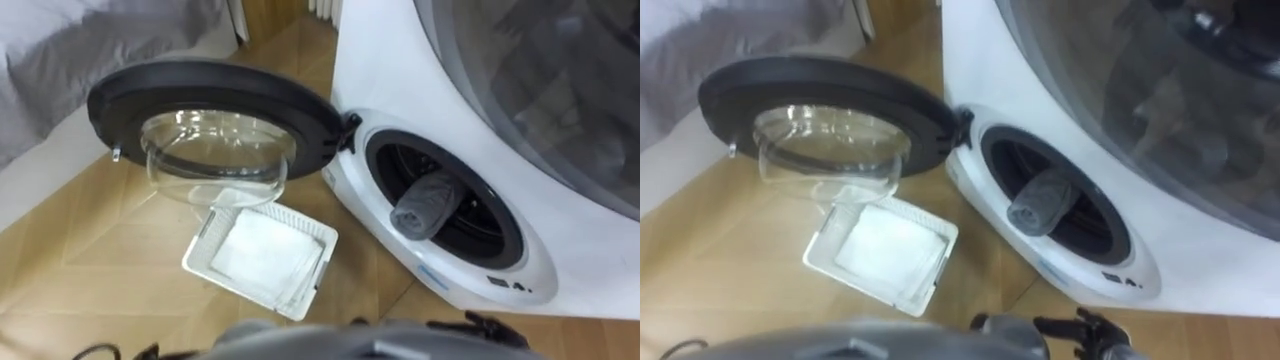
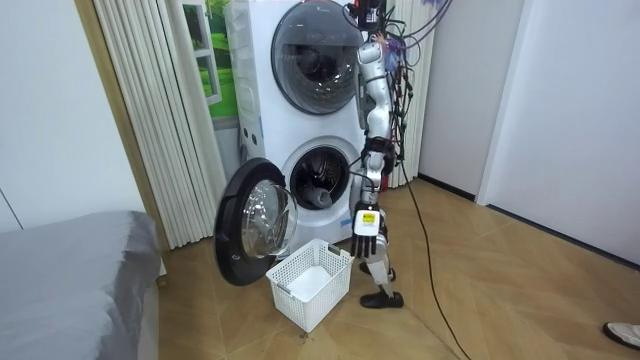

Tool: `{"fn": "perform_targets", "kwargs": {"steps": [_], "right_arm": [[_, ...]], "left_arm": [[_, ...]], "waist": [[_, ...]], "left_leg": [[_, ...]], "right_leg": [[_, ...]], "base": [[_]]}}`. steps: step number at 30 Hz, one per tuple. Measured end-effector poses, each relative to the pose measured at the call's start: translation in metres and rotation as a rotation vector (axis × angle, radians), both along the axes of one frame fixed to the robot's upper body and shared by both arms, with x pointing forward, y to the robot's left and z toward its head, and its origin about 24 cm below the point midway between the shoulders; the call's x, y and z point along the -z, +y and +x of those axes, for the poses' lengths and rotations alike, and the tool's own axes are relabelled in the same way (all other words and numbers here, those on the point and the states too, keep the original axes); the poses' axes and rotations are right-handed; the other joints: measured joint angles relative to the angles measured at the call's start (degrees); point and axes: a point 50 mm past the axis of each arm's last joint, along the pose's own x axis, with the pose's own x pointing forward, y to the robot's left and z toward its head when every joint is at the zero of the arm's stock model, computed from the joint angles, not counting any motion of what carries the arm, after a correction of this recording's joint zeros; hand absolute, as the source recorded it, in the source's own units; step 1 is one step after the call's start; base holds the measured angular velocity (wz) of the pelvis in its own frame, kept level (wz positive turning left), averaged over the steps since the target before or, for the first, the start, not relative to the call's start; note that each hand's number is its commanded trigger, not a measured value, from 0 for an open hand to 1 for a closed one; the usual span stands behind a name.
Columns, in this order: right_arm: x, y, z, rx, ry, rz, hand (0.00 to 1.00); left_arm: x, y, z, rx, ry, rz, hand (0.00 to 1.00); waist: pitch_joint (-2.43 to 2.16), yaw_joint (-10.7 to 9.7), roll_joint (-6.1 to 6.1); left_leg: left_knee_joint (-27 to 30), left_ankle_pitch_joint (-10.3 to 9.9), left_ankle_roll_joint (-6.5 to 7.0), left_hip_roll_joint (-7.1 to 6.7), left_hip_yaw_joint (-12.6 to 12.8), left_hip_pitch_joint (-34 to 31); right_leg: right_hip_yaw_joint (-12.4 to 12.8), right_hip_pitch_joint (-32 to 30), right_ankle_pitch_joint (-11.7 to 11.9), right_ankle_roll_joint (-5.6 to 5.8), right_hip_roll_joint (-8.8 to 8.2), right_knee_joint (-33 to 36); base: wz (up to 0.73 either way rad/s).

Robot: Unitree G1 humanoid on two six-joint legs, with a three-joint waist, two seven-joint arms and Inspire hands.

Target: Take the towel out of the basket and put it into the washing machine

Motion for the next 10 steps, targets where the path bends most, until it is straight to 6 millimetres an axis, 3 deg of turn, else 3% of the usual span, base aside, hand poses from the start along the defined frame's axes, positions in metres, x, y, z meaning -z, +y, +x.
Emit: {"fn": "perform_targets", "kwargs": {"steps": [10], "right_arm": [[0.0019, 0.0051, -0.0069, -0.022, 0.056, 0.048, 0.00]], "left_arm": [[0.0001, 0.0015, -0.0045, -0.033, 0.048, -0.001, 0.00]], "waist": [[0.21, 0.0, -0.94]], "left_leg": [[-1.2, 0.1, -0.12, -0.03, 0.0, 3.1]], "right_leg": [[0.4, 3.1, 0.4, 0.20, 0.43, -1.5]], "base": [[0.00]]}}
